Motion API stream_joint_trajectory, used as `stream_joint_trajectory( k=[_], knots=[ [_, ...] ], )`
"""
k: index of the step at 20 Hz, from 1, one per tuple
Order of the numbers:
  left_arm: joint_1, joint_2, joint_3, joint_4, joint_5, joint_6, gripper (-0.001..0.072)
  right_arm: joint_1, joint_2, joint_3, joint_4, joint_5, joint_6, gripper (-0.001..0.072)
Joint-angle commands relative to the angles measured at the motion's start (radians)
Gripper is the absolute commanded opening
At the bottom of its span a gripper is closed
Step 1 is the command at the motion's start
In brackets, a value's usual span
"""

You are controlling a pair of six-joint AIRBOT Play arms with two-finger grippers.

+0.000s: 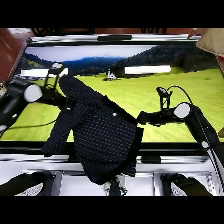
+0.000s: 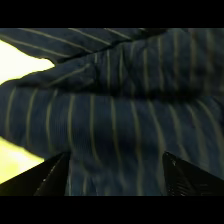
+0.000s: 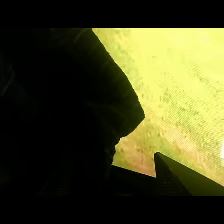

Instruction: Fold the shirts.

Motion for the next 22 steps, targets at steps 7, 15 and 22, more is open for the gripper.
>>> stream_joint_trajectory(
  k=[7,15,22],
  knots=[
    [0.073,-0.254,0.069,-0.097,-0.131,0.008,0.011,0.098,-0.138,0.0,0.103,0.011,-0.142,0.0648],
    [0.121,-0.142,0.082,-0.097,-0.183,0.039,0.0056,0.251,-0.262,0.019,0.154,-0.11,-0.143,0.0114],
    [0.111,-0.021,0.451,-0.1,-0.101,0.05,0.0055,0.138,0.049,0.357,-0.135,-0.213,-0.164,0.0113]
  ],
)
